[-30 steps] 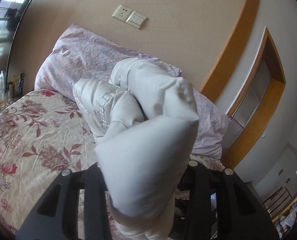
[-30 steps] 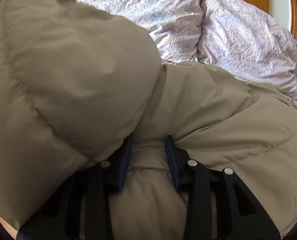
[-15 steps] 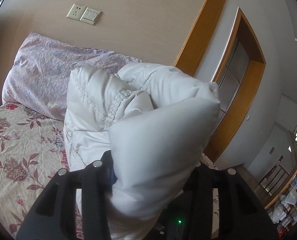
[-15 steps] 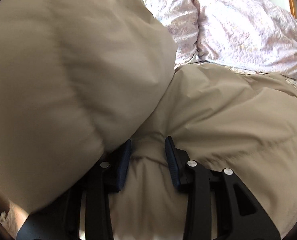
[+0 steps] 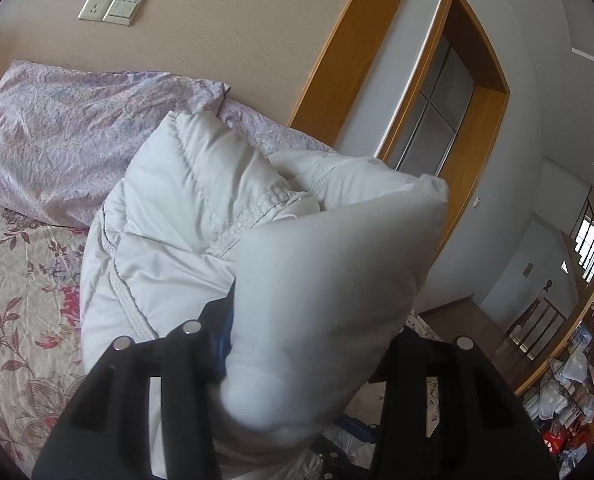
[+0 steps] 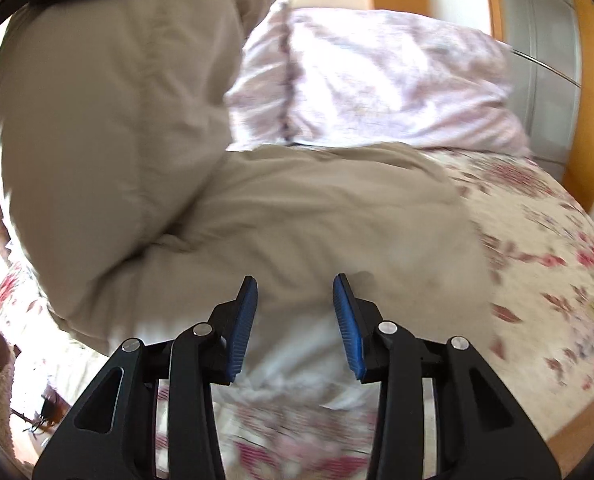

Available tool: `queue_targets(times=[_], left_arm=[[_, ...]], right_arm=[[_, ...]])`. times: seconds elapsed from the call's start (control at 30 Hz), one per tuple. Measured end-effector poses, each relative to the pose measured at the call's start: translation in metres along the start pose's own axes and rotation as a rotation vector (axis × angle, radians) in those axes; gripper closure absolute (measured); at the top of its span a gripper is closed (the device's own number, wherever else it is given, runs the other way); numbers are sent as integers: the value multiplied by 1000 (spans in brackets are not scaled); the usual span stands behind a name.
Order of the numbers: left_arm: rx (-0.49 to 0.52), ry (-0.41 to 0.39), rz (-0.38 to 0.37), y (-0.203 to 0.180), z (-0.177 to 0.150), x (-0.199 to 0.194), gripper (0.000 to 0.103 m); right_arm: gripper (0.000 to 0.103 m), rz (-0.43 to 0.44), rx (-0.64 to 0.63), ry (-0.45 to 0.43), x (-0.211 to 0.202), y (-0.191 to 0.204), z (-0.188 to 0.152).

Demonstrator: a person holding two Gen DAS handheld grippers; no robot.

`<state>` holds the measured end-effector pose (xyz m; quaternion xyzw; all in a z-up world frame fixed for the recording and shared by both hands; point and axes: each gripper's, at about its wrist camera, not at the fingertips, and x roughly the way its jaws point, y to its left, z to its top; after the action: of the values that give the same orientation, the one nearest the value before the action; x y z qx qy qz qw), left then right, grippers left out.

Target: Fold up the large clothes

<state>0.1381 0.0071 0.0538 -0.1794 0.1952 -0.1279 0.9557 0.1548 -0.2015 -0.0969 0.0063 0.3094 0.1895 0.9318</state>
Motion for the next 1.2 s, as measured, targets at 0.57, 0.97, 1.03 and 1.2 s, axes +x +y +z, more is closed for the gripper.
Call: queue_targets(times=[0.57, 0.97, 1.03, 1.2], left_arm=[[102, 178, -49, -72, -55, 91, 57], [209, 254, -24, -106, -84, 131, 54], [230, 263, -15, -109, -87, 136, 53], [271, 291, 1, -114, -93, 146, 52]], right_arm=[[62, -5, 56, 12, -2, -56, -21], [62, 75, 115, -48, -11, -71, -39], [62, 86, 125, -56, -11, -73, -41], [61, 84, 138, -59, -12, -75, -46]])
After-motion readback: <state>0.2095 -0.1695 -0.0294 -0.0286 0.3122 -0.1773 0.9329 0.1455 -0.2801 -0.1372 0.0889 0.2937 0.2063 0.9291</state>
